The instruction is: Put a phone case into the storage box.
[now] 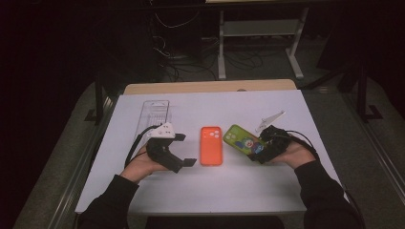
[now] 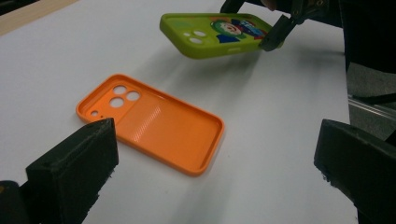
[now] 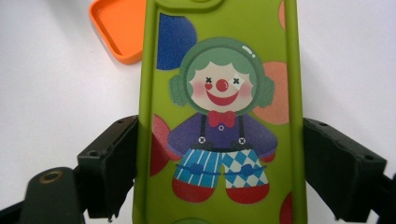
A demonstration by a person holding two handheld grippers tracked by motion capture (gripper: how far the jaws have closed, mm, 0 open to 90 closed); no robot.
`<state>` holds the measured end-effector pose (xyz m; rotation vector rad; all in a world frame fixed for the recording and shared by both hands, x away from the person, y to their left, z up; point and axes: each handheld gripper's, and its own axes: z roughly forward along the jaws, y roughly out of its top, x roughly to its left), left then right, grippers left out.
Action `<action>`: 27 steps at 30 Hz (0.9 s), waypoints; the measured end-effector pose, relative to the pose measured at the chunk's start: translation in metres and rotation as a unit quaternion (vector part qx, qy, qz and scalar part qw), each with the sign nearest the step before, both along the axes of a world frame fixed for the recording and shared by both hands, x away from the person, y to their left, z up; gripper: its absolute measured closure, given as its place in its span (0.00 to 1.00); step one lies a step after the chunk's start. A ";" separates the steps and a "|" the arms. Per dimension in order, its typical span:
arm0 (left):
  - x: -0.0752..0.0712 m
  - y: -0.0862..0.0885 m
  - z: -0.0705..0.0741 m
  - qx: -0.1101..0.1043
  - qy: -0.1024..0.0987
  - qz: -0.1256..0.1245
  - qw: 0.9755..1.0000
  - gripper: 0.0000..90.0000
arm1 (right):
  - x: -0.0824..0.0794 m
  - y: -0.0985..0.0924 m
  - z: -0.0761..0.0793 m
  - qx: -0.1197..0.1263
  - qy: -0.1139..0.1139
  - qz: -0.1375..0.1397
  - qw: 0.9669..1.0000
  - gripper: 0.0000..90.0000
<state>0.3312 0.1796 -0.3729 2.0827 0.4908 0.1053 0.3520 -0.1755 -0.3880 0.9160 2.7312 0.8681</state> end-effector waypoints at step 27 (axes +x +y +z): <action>0.036 -0.023 0.011 0.011 -0.023 -0.033 0.999 0.00 | 0.039 0.042 0.006 -0.012 -0.002 0.123 0.992 0.17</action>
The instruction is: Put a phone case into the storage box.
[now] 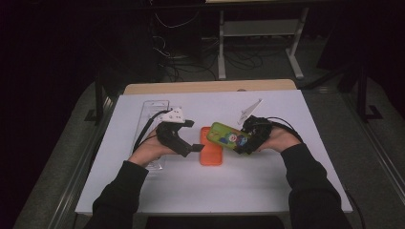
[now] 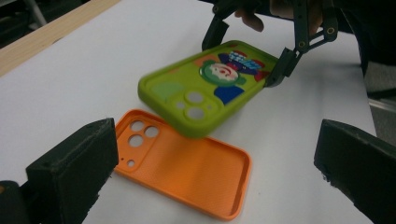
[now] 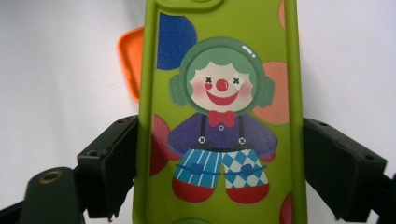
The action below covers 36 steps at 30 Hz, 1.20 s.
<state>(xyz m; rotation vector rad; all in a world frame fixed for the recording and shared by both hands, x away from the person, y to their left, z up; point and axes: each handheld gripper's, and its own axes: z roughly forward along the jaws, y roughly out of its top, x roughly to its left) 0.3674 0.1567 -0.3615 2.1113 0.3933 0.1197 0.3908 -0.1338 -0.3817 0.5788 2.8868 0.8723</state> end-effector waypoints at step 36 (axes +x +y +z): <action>-0.029 -0.030 -0.013 0.130 -0.020 -0.149 0.980 0.00 | -0.045 0.058 0.009 -0.028 -0.010 0.170 0.985 0.17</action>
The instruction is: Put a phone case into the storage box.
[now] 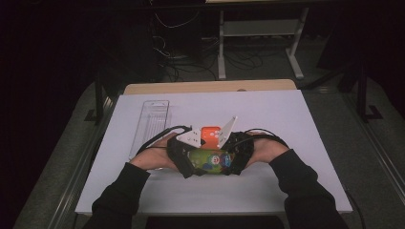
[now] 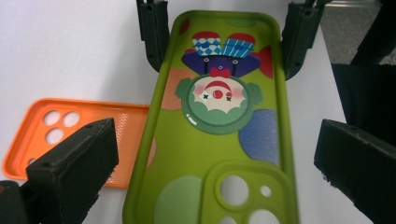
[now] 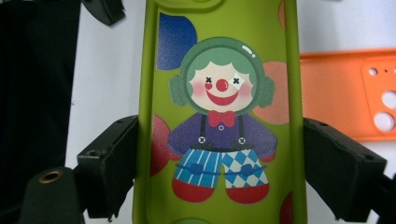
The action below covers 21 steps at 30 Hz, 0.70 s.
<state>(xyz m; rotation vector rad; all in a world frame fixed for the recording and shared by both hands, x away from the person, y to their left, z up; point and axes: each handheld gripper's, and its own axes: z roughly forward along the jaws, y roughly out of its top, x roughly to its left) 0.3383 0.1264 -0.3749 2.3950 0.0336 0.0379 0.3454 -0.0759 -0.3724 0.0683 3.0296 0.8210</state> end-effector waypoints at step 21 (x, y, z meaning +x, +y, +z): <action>-0.004 -0.009 -0.011 0.023 0.021 -0.022 0.999 0.15 | -0.006 0.003 0.005 0.000 -0.006 0.019 1.000 0.17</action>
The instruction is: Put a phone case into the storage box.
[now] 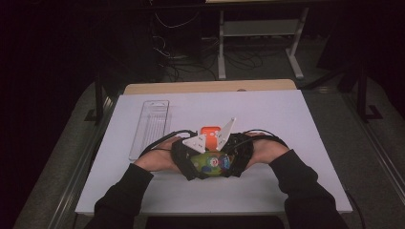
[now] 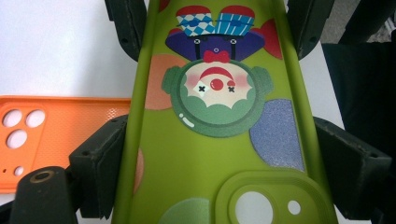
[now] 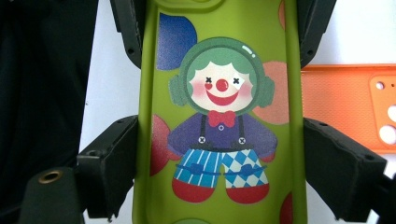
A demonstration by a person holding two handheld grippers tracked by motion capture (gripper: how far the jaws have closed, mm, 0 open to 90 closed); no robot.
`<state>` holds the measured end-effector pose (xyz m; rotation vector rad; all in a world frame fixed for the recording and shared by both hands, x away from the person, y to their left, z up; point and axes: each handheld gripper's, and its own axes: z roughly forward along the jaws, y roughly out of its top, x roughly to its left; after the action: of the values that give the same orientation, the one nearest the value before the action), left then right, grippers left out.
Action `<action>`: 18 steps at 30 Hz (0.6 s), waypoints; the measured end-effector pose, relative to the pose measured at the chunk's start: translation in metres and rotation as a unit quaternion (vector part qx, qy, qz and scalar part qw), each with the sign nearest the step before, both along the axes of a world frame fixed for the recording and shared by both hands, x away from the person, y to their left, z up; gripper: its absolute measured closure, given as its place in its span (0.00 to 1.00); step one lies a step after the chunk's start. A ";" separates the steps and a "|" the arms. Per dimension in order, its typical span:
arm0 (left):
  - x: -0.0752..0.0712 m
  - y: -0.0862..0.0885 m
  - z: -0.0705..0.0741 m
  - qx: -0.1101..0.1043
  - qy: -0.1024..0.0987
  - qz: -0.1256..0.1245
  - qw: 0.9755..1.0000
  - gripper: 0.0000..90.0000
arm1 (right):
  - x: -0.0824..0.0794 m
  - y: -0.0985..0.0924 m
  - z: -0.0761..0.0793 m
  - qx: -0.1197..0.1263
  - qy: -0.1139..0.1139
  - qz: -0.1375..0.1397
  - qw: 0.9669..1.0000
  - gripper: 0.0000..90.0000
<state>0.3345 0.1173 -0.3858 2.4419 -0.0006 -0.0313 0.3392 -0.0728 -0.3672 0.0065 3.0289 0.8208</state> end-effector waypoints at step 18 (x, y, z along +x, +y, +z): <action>-0.001 -0.001 0.001 -0.003 0.003 0.010 1.000 0.17 | 0.002 -0.005 -0.004 0.018 0.020 -0.013 1.000 0.08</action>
<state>0.3333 0.1167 -0.3843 2.4357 0.0271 -0.0293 0.3410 -0.0779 -0.3709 0.0640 3.0440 0.8835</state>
